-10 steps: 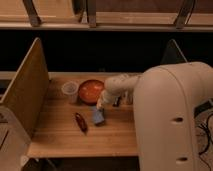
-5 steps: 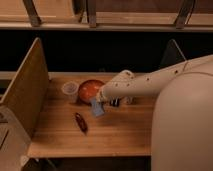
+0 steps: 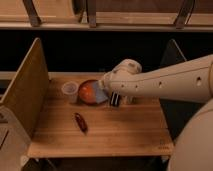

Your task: Place the white sponge in the ceramic cup

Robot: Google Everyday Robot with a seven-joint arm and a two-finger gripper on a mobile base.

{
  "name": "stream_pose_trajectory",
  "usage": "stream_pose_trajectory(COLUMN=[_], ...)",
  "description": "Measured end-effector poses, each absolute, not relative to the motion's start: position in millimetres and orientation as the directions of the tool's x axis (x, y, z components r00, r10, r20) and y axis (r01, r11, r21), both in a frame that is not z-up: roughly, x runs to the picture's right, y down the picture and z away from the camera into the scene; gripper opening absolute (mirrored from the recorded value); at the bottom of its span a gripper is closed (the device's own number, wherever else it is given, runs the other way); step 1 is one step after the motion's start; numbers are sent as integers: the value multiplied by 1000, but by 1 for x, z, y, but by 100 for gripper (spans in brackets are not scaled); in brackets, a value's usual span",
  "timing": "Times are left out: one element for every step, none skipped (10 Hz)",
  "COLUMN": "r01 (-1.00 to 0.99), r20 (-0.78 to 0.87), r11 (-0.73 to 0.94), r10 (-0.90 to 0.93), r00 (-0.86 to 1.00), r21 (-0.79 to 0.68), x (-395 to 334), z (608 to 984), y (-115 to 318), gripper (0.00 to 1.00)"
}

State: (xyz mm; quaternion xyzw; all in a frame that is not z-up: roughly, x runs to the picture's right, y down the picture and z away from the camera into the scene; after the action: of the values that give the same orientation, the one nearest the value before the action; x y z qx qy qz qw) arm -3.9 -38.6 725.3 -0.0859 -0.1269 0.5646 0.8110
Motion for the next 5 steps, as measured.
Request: stream_pose_trajectory(r01=[-892, -891, -891, -889, -883], r20=[125, 128, 126, 129, 151], r11=[356, 358, 357, 360, 375], r10=[934, 934, 934, 933, 926], r00=[334, 335, 335, 336, 345], r21=[-279, -279, -280, -282, -281], x=[-4, -5, -5, -5, -3], z=[721, 720, 721, 721, 721], y=[-44, -45, -43, -43, -49], gripper=[0, 0, 0, 0, 0])
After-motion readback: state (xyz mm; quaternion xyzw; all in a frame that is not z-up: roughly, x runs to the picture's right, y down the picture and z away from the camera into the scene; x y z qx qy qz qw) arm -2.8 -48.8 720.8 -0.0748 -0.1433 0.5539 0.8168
